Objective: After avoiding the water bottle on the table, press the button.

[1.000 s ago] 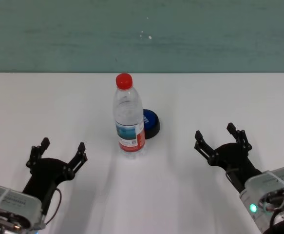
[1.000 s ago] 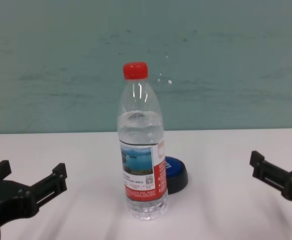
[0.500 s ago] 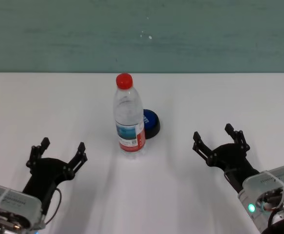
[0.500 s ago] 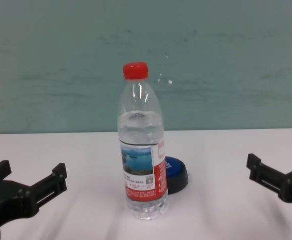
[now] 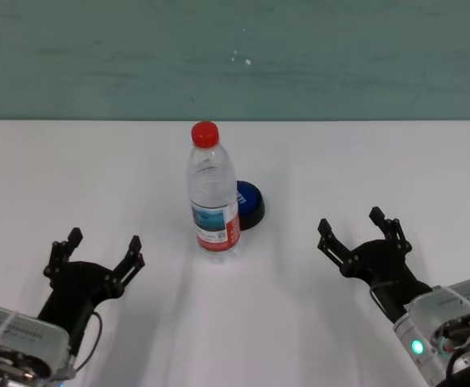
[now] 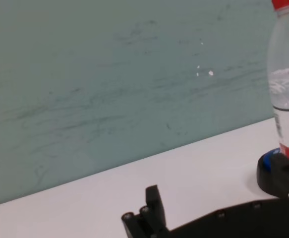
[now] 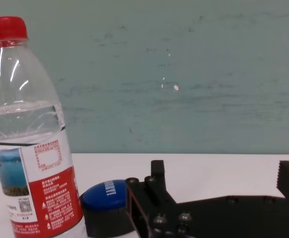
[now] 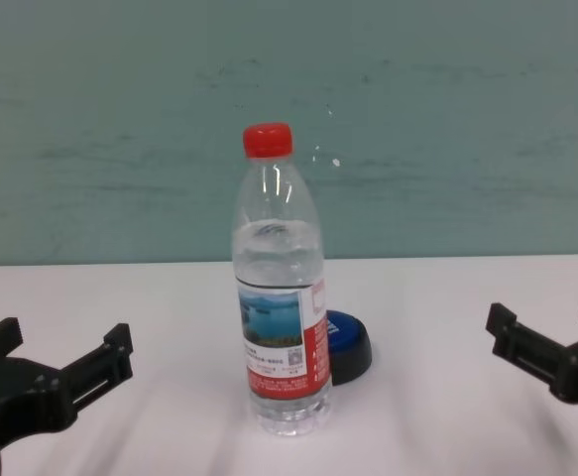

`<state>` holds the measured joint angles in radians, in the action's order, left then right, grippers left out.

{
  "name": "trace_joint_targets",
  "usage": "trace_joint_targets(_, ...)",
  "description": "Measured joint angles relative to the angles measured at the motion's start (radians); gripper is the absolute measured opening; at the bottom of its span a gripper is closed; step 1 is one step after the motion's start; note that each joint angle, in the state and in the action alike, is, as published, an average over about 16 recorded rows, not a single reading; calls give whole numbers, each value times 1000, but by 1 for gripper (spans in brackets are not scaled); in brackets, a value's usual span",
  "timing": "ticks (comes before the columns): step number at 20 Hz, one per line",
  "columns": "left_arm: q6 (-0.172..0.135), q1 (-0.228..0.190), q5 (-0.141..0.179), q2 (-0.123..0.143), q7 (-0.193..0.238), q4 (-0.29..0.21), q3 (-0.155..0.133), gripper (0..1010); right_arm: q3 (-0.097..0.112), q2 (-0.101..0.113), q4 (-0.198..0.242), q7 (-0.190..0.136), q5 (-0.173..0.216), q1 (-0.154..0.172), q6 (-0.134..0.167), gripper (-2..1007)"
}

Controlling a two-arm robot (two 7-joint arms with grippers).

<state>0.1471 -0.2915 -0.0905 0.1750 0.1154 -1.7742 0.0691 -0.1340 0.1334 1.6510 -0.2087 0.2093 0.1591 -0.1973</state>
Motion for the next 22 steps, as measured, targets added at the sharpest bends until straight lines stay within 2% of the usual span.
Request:
trace_joint_targets(10,0,0,0,0,0,0,0,1000,1,0,-11,-14,35,-3,-6,1004)
trace_joint_targets(22,0,0,0,0,0,0,0,1000,1,0,-12,-15,35,-3,-6,1004)
